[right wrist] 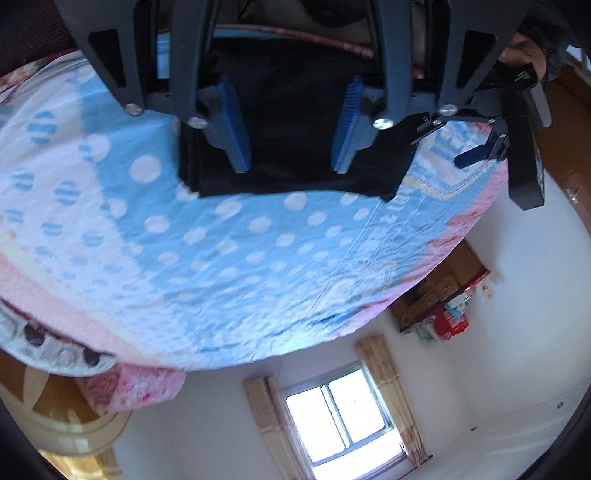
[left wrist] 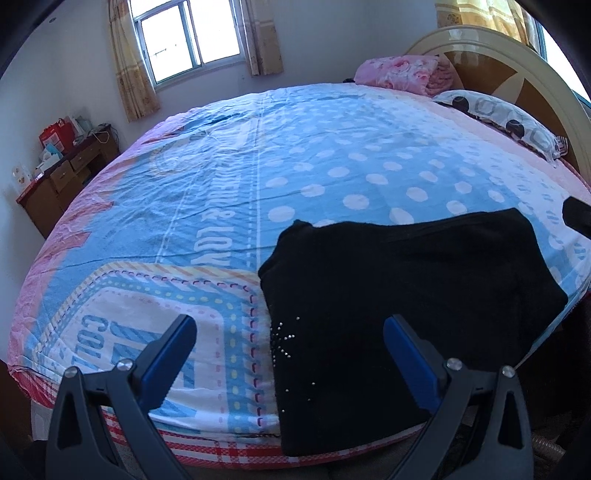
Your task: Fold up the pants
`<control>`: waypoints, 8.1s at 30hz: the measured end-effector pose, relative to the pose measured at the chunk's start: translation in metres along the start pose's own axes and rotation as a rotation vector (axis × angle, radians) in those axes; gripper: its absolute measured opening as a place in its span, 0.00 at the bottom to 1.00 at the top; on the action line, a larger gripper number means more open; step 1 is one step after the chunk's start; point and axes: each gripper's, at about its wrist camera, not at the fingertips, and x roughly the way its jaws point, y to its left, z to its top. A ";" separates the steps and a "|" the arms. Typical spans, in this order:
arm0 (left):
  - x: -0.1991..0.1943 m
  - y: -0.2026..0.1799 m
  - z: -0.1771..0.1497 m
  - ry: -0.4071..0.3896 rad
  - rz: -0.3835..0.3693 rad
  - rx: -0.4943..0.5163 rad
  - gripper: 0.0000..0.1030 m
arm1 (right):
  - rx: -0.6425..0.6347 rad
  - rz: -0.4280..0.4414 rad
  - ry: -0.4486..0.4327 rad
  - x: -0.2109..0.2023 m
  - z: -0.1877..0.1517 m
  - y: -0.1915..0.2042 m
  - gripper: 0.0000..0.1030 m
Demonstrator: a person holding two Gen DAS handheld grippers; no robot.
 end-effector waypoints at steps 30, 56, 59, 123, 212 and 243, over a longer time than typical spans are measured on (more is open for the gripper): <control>0.059 0.025 -0.015 0.093 -0.344 -0.259 1.00 | 0.071 0.082 0.190 0.054 -0.051 -0.042 0.72; 0.025 0.010 -0.006 0.057 -0.318 -0.171 0.27 | 0.117 0.147 0.182 0.054 -0.054 -0.046 0.32; 0.020 0.015 0.001 0.043 -0.322 -0.175 0.25 | 0.103 0.165 0.165 0.047 -0.042 -0.038 0.31; 0.048 0.341 0.020 -0.003 0.635 -0.463 1.00 | -0.170 0.269 -0.015 0.277 0.071 0.307 0.60; -0.091 0.208 -0.013 -0.215 0.594 -0.467 1.00 | -0.230 0.258 -0.253 0.050 0.025 0.294 0.79; -0.088 0.204 -0.016 -0.217 0.644 -0.428 1.00 | -0.230 0.261 -0.231 0.055 0.022 0.295 0.79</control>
